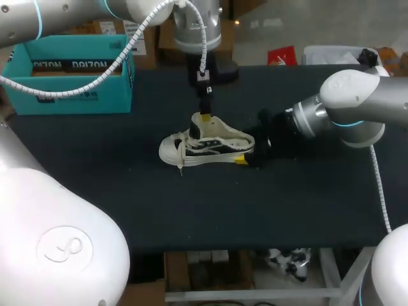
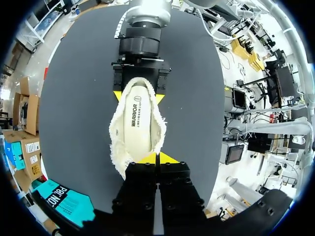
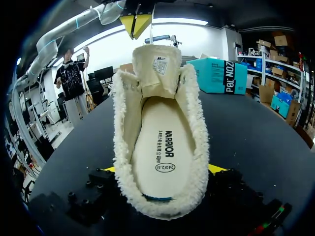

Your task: Open the shoe tongue, take the insole out of the shoe, put the insole back into the shoe, and pack the shoe into the shoebox

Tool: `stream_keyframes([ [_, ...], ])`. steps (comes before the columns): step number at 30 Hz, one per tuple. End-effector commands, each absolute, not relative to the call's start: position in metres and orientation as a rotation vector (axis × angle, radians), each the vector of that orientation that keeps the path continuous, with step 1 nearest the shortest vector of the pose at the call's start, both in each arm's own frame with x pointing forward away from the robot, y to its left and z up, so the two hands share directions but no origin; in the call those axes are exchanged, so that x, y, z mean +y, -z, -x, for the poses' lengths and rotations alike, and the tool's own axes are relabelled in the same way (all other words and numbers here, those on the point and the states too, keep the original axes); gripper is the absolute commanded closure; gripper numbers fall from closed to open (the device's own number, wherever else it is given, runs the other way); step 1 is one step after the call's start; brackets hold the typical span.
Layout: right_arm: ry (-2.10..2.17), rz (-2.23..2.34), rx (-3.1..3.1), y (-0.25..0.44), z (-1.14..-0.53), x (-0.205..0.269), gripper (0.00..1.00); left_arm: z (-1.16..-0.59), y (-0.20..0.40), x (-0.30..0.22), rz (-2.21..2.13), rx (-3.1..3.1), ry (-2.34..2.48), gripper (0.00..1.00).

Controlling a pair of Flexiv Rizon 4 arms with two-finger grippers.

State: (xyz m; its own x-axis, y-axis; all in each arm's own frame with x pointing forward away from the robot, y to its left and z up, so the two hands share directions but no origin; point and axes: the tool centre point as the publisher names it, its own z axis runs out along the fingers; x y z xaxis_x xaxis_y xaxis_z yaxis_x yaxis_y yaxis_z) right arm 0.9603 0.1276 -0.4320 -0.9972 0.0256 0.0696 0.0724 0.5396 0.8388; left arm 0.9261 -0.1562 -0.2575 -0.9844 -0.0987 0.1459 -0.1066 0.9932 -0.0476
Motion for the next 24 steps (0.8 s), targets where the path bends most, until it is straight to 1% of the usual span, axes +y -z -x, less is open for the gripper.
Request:
stream_keyframes([
  [1,1.486,0.086,-2.712,0.439,-0.961,0.128,1.0,-0.926,0.256,-0.158,-0.156,-2.993,-0.061,1.0],
  [5,1.486,0.086,-2.712,0.439,-0.961,0.128,1.0,-0.927,0.26,-0.161,-0.156,-3.016,-0.043,1.0],
  [14,1.486,0.086,-2.712,0.439,-0.961,0.128,1.0,-0.927,0.305,-0.175,-0.056,-3.056,-0.163,1.0],
  [24,1.486,0.086,-2.712,0.439,-0.961,0.128,1.0,-0.934,0.344,-0.173,0.011,-3.041,-0.167,1.0],
])
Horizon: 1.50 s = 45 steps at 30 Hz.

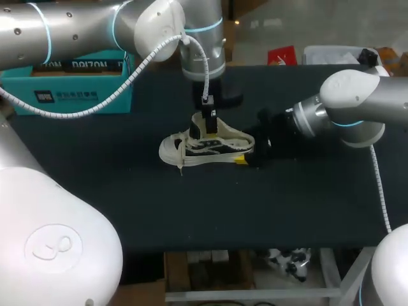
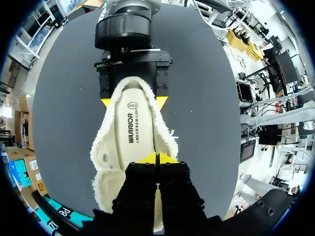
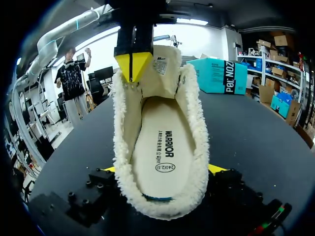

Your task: Open the shoe tongue, take the insole out of the shoe, put the insole back into the shoe, and pack the shoe into the shoebox

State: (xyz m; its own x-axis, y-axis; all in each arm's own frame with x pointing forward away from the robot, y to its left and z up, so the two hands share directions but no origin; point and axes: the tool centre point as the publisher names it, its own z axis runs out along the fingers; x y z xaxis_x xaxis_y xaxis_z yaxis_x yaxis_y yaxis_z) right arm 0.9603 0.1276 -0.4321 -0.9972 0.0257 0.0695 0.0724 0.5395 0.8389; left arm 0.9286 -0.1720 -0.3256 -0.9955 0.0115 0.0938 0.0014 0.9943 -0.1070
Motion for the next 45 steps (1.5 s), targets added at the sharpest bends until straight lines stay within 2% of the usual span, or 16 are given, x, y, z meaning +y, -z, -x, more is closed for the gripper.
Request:
stream_keyframes([
  [1,1.486,0.086,-2.712,0.439,-0.961,0.128,1.0,-0.935,0.348,-0.174,0.008,-3.042,-0.162,1.0],
  [8,1.486,0.086,-2.712,0.439,-0.961,0.128,1.0,-0.937,0.37,-0.17,0.022,-2.993,-0.144,1.0],
  [26,1.486,0.086,-2.712,0.439,-0.961,0.128,1.0,-0.898,0.391,-0.167,-0.012,-3.093,-0.144,1.0],
  [27,1.486,0.086,-2.712,0.439,-0.961,0.128,1.0,-0.898,0.391,-0.167,-0.014,-3.095,-0.147,0.98],
  [29,1.486,0.086,-2.712,0.439,-0.961,0.128,1.0,-0.897,0.393,-0.167,-0.035,-3.113,-0.147,0.86],
  [33,1.486,0.086,-2.712,0.439,-0.961,0.128,1.0,-0.902,0.397,-0.168,-0.081,-3.133,-0.153,0.84],
  [45,1.486,0.086,-2.712,0.439,-0.961,0.128,1.0,-0.919,0.408,-0.169,-0.156,-3.177,-0.166,0.88],
])
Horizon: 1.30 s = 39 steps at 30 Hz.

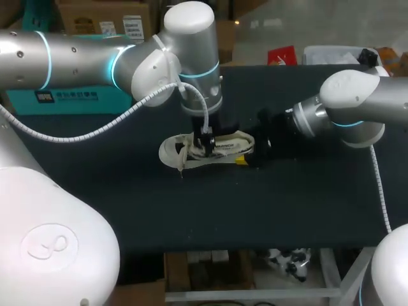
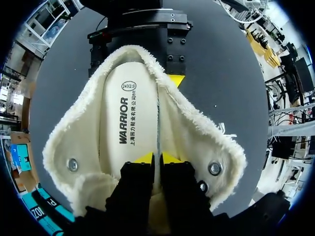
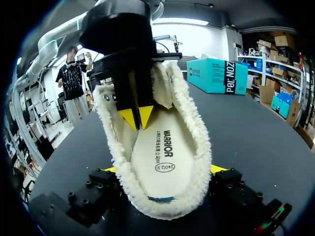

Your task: Open the shoe tongue, take the insole out of the shoe, put the insole back into the shoe, and pack the shoe into the shoebox

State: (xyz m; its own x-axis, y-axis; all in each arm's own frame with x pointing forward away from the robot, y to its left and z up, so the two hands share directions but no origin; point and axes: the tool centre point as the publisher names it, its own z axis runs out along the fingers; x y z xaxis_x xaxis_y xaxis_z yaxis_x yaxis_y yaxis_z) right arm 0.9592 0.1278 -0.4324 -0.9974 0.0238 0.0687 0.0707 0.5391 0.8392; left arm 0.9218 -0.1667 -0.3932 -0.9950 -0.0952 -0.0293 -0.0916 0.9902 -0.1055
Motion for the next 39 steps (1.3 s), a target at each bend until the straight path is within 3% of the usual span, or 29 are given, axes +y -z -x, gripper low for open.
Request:
stream_keyframes([
  [1,1.486,0.086,-2.712,0.439,-0.961,0.128,1.0,-0.922,0.408,-0.169,0.153,3.097,0.167,0.88],
  [16,1.486,0.086,-2.712,0.439,-0.961,0.128,1.0,-0.899,0.43,-0.18,0.14,2.98,0.135,0.88],
  [27,1.486,0.086,-2.712,0.439,-0.961,0.128,1.0,-0.927,0.451,-0.182,0.264,2.883,0.131,0.82],
  [39,1.486,0.086,-2.712,0.439,-0.961,0.128,1.0,-0.964,0.466,-0.18,0.297,2.756,0.086,0.85],
])
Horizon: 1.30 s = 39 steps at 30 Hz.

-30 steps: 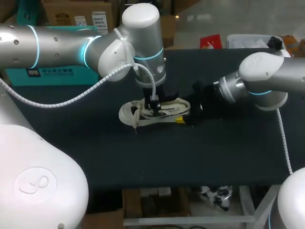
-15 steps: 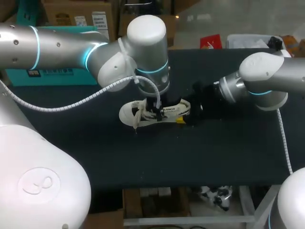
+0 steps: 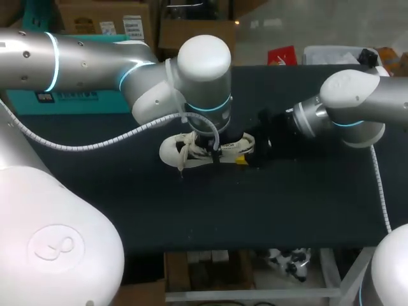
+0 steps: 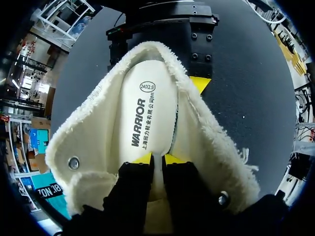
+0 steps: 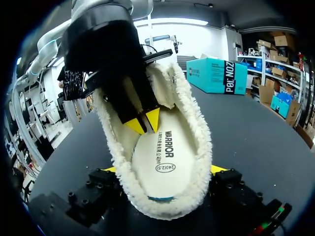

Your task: Open the shoe tongue, take the insole out of the shoe, put the insole back into the shoe, and pack the shoe into the shoebox

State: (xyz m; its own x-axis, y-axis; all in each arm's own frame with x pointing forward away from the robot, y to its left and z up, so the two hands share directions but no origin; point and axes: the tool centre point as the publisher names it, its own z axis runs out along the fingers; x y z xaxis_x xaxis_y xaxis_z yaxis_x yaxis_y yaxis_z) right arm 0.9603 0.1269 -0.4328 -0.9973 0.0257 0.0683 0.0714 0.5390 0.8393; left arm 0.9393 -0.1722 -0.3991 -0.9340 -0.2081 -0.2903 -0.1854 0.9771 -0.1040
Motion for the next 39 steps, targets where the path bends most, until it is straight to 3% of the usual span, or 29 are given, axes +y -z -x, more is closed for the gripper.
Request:
stream_keyframes([
  [1,1.486,0.086,-2.712,0.439,-0.961,0.128,1.0,-0.966,0.467,-0.18,0.294,2.752,0.086,0.86],
  [4,1.486,0.086,-2.712,0.439,-0.961,0.128,1.0,-0.971,0.466,-0.18,0.29,2.727,0.085,0.89],
  [7,1.486,0.086,-2.712,0.439,-0.961,0.128,1.0,-0.976,0.462,-0.178,0.293,2.701,0.092,1.0],
  [16,1.486,0.086,-2.712,0.439,-0.961,0.128,1.0,-0.985,0.447,-0.171,0.304,2.688,0.13,1.0],
  [39,1.486,0.086,-2.712,0.439,-0.961,0.128,1.0,-0.92,0.33,-0.171,0.254,2.739,0.467,1.0],
])
